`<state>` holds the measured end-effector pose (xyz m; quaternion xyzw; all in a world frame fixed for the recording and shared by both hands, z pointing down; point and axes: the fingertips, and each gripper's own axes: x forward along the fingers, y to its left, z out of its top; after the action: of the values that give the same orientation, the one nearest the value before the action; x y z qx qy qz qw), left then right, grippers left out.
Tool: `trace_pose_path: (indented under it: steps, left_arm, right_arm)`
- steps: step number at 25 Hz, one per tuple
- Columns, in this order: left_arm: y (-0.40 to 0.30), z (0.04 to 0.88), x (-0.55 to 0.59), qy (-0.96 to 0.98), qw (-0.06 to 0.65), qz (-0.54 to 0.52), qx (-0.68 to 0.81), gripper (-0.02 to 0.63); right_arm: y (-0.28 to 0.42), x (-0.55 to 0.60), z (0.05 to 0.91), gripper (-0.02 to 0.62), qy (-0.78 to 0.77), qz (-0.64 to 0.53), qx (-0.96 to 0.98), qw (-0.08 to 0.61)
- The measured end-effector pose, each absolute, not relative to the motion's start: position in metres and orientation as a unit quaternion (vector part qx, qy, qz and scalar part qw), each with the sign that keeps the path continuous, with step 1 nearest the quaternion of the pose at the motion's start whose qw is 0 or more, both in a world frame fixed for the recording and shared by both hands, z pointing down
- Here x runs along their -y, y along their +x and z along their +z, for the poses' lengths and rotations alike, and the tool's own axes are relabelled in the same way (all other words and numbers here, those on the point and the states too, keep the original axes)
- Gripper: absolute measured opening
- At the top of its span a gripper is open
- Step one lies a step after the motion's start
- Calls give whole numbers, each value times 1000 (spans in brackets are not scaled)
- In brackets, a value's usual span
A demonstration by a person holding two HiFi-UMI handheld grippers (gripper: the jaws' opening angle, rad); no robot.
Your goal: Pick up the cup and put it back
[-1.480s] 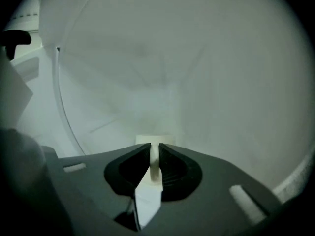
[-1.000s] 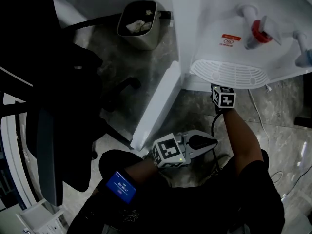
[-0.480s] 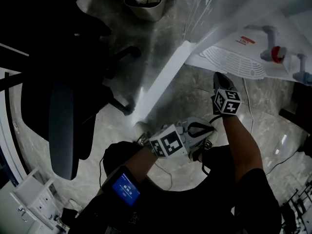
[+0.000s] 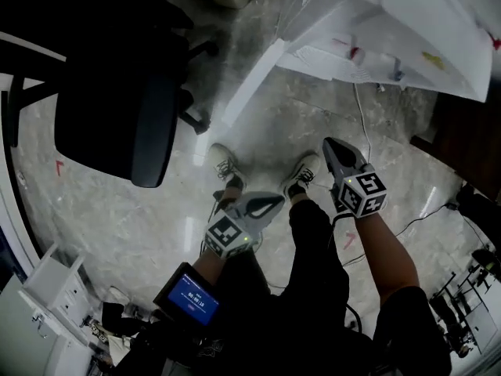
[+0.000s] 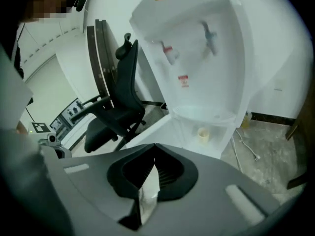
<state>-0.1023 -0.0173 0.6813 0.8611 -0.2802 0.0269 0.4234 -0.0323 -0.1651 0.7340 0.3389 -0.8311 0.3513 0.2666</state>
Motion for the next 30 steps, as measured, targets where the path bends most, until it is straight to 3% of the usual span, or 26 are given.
trace_pose_path:
  steps: [3,7,14,20,30]
  left_arm:
    - [-103,583,-17,854,458,25,246,3]
    - [-134,508,7,892,402,29,204,3]
    - [-137,407,11,923,317,30,217,3]
    - [-106,349,-13,925,280,21,257,3]
    - [-23,305,-135,911,284,-37,297,3]
  right_arm:
    - [-29,134,637,8,358,348,829,254]
    - [-54,146,538,8,428,321,829,164]
    - [-45,90,404,8,496,290,815,74]
    - [-20,24,348,8,468,255,845,28]
    - [52,-119,331,8,422,264,866,45]
